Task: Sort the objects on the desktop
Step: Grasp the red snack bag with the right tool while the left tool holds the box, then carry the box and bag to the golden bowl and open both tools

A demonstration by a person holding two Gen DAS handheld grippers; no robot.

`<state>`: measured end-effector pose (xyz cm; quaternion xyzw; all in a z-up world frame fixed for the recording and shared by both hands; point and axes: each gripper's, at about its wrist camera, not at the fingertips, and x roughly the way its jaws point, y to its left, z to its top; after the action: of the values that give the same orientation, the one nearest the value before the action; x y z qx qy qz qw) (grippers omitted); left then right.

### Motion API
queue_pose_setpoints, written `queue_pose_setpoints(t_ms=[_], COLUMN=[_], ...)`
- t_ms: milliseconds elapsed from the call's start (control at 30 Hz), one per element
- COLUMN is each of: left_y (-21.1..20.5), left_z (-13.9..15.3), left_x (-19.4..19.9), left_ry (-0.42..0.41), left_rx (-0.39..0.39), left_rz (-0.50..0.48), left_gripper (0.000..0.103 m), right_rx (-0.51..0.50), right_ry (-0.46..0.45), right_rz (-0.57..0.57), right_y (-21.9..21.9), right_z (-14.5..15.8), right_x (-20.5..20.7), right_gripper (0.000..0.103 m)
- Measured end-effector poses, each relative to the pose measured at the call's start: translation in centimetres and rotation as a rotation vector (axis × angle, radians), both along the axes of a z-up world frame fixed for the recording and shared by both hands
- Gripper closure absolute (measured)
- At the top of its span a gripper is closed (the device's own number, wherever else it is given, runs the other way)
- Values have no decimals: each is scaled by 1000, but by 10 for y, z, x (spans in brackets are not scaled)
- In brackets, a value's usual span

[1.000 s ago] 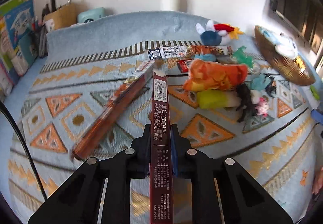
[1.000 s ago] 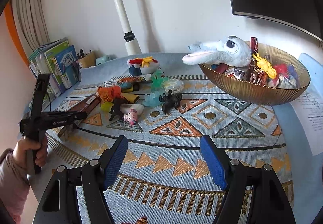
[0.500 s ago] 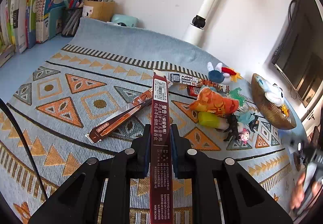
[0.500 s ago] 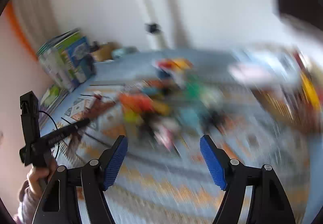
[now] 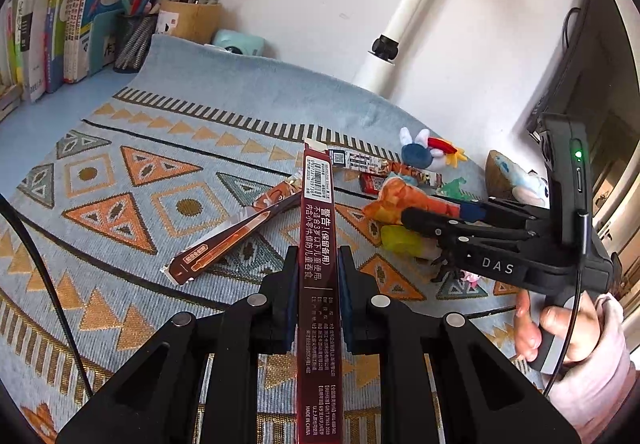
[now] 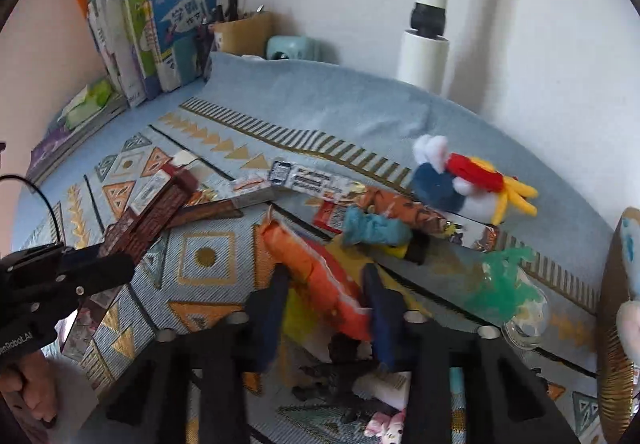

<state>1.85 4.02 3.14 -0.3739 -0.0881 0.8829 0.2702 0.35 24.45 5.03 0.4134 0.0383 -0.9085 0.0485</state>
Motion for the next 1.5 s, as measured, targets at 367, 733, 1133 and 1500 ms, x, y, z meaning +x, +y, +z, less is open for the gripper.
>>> queue_pose_setpoints(t_ms=[367, 733, 1133, 1500], left_y=[2, 4, 6, 12], left_z=[-4, -6, -7, -11], left_x=[-1, 0, 0, -5], left_ry=[-9, -12, -20, -56], left_rx=[-3, -9, -9, -55], left_rz=[1, 4, 4, 9], left_gripper=[89, 89, 89, 89], right_rx=[-328, -381, -210, 34], right_ry=[235, -25, -79, -63], right_rz=[-67, -299, -59, -7], right_y=[47, 89, 43, 6], right_z=[81, -5, -8, -39], right_x=[63, 216, 227, 228], right_gripper=[89, 89, 38, 50])
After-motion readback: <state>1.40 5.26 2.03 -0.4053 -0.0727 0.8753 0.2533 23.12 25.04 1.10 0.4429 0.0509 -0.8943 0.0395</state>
